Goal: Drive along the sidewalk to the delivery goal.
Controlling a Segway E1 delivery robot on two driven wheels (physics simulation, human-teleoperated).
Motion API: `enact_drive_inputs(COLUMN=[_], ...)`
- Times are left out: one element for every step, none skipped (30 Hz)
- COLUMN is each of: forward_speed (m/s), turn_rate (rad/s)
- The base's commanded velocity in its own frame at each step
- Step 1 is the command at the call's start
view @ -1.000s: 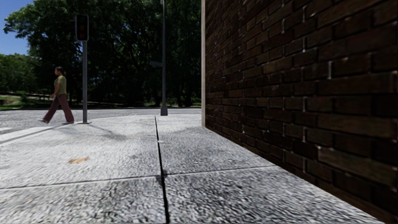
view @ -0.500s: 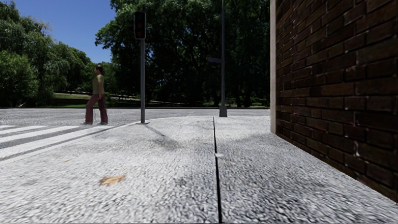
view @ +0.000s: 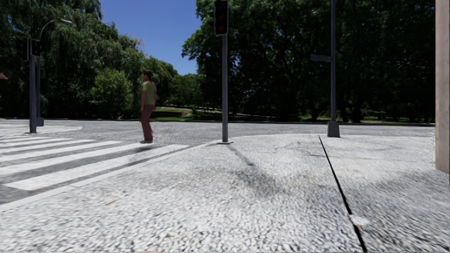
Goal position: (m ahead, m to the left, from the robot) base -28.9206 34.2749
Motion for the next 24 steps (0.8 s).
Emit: enact_drive_inputs(forward_speed=[2.00,2.00,2.00,2.00,2.00,2.00,2.00,2.00,2.00,2.00,2.00,2.00,2.00,2.00,2.00,2.00,2.00,2.00,2.00,2.00,2.00,2.00,2.00,2.00], turn_rate=[0.67,0.67,0.67,0.67,0.67,0.67,0.67,0.67,0.67,0.67,0.67,0.67,0.67,0.67,0.67,0.67,0.67,0.67,0.67,0.67,0.67,0.67,0.67,0.67])
